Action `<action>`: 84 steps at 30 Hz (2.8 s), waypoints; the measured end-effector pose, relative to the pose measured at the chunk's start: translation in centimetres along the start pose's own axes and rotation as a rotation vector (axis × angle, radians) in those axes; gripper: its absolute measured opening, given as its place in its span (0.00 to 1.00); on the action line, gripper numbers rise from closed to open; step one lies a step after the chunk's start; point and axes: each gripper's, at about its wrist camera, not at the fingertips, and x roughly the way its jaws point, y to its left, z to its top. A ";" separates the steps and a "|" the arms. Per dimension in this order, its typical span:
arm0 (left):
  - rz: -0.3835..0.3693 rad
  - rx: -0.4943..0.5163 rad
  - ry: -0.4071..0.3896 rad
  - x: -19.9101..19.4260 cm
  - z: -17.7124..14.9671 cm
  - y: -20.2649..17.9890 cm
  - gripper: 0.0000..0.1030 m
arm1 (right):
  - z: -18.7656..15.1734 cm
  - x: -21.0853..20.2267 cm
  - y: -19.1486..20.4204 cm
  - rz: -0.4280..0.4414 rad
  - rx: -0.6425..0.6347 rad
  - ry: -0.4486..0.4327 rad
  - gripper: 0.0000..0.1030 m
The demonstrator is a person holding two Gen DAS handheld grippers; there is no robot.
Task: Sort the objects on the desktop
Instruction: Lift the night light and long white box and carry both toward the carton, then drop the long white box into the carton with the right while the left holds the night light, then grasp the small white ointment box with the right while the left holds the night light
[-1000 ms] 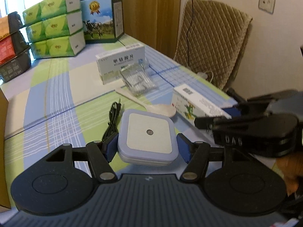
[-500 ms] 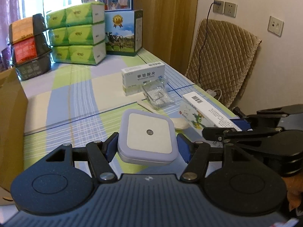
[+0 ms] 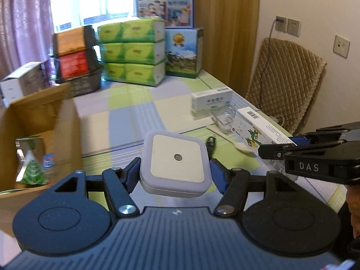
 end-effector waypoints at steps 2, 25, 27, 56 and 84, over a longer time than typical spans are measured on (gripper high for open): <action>0.022 -0.004 -0.007 -1.4 0.2 0.9 0.59 | 0.4 -0.5 1.3 0.027 -0.011 -0.009 0.22; 0.211 -0.078 -0.029 -15.2 -2.9 9.5 0.59 | 1.5 -6.2 14.7 0.255 -0.113 -0.063 0.22; 0.228 -0.084 -0.024 -15.8 -3.1 10.5 0.59 | 1.6 -6.2 15.7 0.271 -0.116 -0.060 0.22; 0.295 -0.177 0.023 -16.4 -3.0 20.3 0.59 | 3.7 -1.5 24.0 0.307 -0.167 0.002 0.22; 0.282 -0.191 0.034 -13.6 -2.6 21.0 0.59 | 2.7 0.7 20.9 0.409 -0.255 0.081 0.13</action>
